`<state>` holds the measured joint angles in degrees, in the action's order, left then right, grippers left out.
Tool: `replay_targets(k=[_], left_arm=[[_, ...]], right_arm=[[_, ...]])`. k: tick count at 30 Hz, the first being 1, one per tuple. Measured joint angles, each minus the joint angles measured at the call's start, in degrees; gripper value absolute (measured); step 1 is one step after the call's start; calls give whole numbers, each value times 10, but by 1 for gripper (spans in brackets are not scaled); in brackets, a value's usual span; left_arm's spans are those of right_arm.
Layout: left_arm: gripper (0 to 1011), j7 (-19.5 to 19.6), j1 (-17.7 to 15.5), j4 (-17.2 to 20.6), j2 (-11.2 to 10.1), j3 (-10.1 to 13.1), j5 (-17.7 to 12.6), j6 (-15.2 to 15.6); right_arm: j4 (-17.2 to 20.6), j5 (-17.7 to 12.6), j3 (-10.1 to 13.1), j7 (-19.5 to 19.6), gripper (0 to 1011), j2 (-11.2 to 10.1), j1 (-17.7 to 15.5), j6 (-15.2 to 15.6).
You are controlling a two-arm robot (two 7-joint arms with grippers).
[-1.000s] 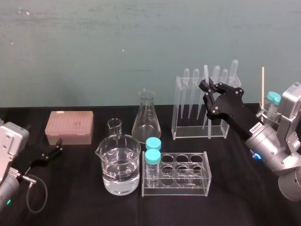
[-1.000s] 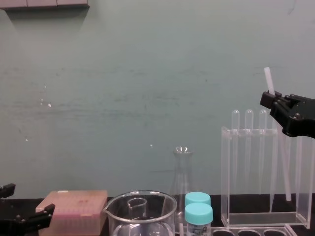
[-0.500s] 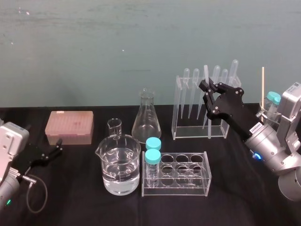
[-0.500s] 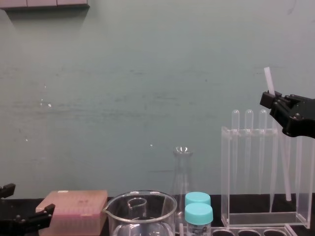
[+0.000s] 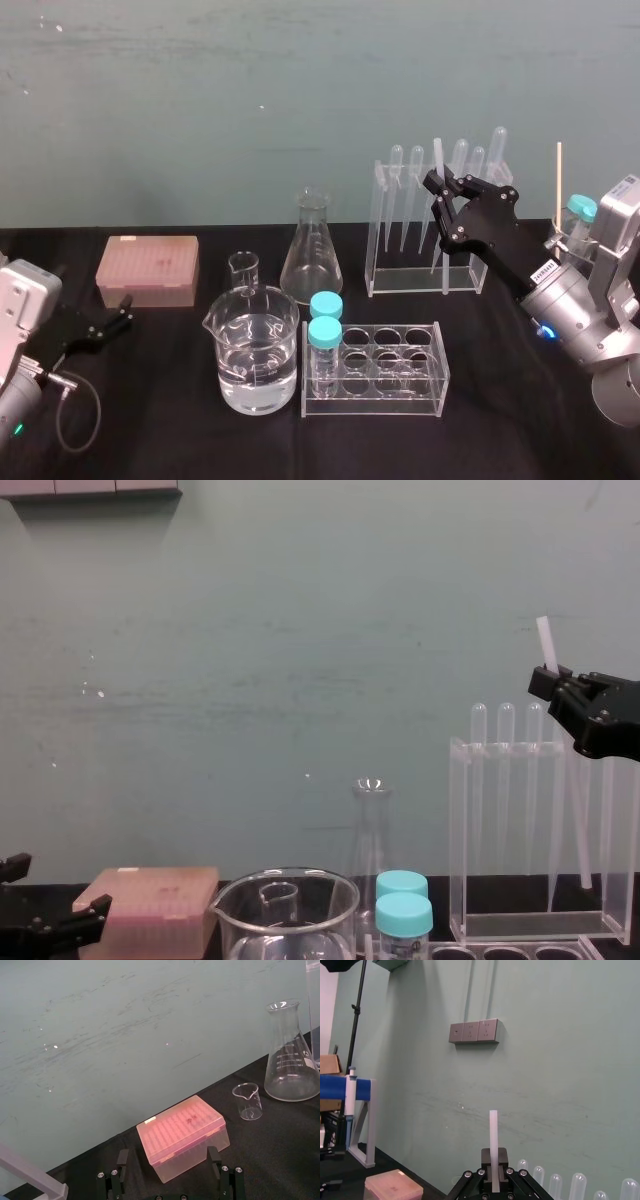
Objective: Pick up the stirring rod with one hand, then place it down.
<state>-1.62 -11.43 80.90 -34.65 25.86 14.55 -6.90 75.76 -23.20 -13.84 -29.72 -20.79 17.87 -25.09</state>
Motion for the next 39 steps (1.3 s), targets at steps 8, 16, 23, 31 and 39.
replay_targets(k=[8, 16, 23, 31, 39], left_arm=[[1000, 0, 0, 0, 0, 0, 0, 0], [1000, 0, 0, 0, 0, 0, 0, 0], [1000, 0, 0, 0, 0, 0, 0, 0], [1000, 0, 0, 0, 0, 0, 0, 0], [1000, 0, 0, 0, 0, 0, 0, 0]], right_arm=[[0, 0, 0, 0, 69, 0, 0, 0], [0, -1, 1, -4, 69, 0, 0, 0], [14, -7, 4, -32, 69, -7, -7, 5], [23, -17, -6, -59, 69, -17, -11, 19], [10, -35, -28, -91, 69, -21, -1, 34]])
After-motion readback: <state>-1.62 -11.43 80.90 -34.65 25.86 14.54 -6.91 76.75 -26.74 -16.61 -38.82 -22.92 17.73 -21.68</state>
